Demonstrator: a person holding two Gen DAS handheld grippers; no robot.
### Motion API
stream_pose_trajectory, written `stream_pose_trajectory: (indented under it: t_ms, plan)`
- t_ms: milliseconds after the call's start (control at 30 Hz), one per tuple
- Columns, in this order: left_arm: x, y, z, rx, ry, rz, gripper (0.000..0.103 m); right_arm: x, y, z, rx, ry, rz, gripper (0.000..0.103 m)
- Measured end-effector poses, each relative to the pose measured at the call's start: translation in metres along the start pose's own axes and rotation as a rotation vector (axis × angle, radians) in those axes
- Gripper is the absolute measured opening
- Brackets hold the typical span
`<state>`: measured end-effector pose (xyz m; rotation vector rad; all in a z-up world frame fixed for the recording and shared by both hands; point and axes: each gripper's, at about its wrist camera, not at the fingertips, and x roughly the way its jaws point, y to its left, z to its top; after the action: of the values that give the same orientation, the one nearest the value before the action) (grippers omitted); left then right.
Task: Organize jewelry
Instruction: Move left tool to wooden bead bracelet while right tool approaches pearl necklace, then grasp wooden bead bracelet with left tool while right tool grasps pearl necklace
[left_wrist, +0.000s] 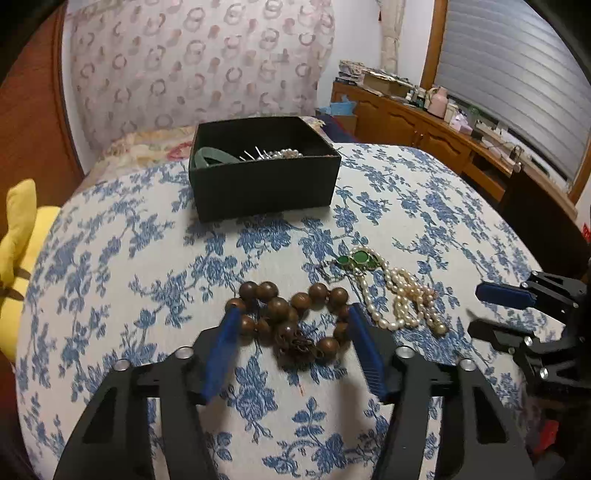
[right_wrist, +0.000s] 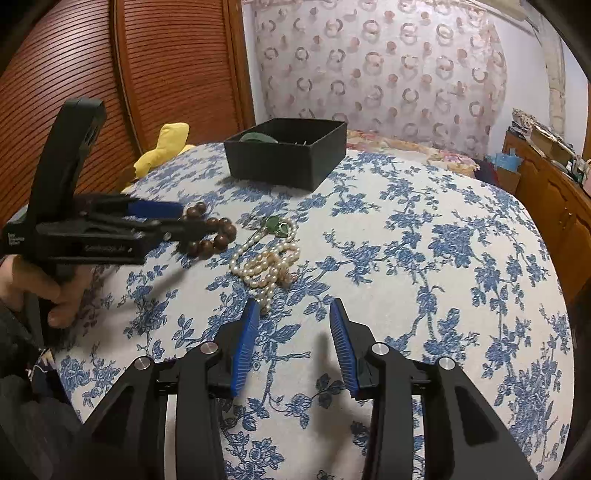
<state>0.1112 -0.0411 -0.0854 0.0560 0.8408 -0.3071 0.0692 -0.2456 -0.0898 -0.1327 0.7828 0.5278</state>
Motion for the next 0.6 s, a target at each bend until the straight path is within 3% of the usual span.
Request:
stream_pose_trajectory:
  t_ms: [133, 200, 267, 600]
  plan:
    - [0.002, 0.001, 0.004, 0.018, -0.002, 0.049, 0.029, 0.001, 0.006, 0.003, -0.019, 0.001, 0.012, 0.042]
    - [0.000, 0.004, 0.003, 0.025, -0.001, 0.050, 0.027, 0.001, 0.009, 0.005, -0.030, 0.003, 0.016, 0.042]
    - [-0.001, 0.006, 0.000, 0.028, 0.006, 0.046, 0.012, 0.002, 0.011, 0.005, -0.034, 0.005, 0.014, 0.042]
    - [-0.041, 0.027, -0.015, -0.032, -0.068, -0.002, 0.012, 0.007, 0.017, 0.006, -0.044, 0.020, 0.015, 0.042]
